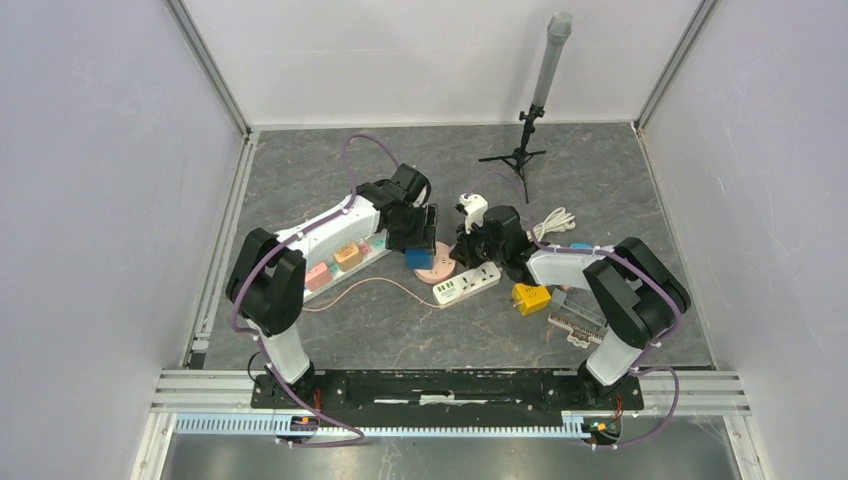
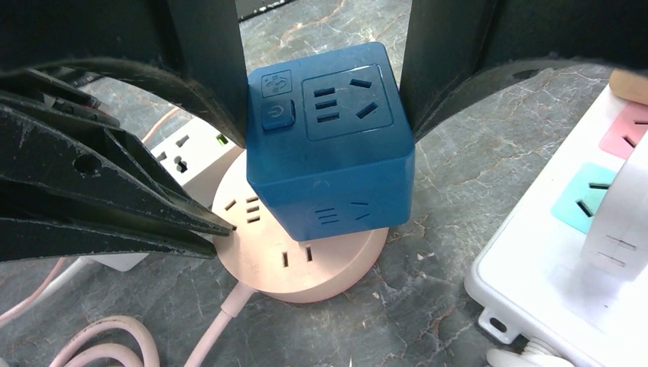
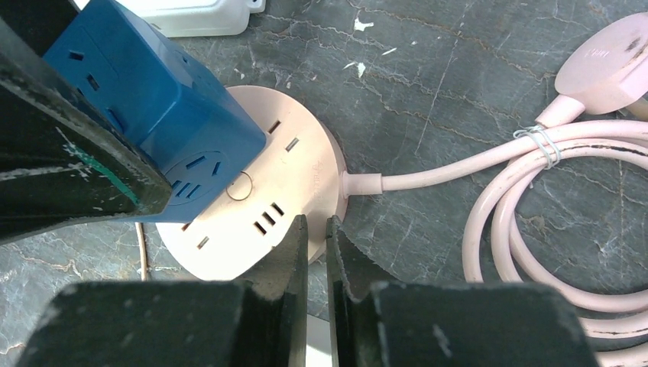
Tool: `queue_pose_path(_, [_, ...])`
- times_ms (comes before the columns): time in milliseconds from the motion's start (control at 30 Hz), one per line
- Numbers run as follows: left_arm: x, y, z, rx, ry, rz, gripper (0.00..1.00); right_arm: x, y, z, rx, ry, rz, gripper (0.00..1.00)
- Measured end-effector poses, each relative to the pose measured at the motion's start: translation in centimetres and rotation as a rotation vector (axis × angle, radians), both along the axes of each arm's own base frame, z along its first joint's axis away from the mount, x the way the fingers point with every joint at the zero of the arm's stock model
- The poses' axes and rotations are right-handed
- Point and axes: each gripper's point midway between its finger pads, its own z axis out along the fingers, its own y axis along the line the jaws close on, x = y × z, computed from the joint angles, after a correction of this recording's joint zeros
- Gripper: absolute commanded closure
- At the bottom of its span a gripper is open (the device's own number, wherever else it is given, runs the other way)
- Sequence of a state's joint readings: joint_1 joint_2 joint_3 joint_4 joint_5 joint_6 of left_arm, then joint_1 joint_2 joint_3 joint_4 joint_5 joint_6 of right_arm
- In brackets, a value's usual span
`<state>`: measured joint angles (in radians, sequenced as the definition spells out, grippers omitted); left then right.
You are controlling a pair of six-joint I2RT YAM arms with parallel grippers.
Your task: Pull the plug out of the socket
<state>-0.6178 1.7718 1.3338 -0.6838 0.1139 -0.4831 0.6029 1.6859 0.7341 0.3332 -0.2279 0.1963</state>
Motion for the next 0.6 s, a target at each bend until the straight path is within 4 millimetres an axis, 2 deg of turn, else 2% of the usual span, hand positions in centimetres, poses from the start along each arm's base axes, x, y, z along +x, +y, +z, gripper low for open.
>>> queue_pose_path(400, [-0.44, -0.89, 0.35, 0.141, -0.1, -0.022, 0.68, -0.31, 0.13, 0.06, -0.025, -0.019, 0.012, 0.83])
queue_pose_path(600, [-0.58, -0.91, 0.63, 0.109, -0.068, -0.036, 0.68, -0.31, 0.09, -0.04, -0.036, -0.031, 0.015, 0.83])
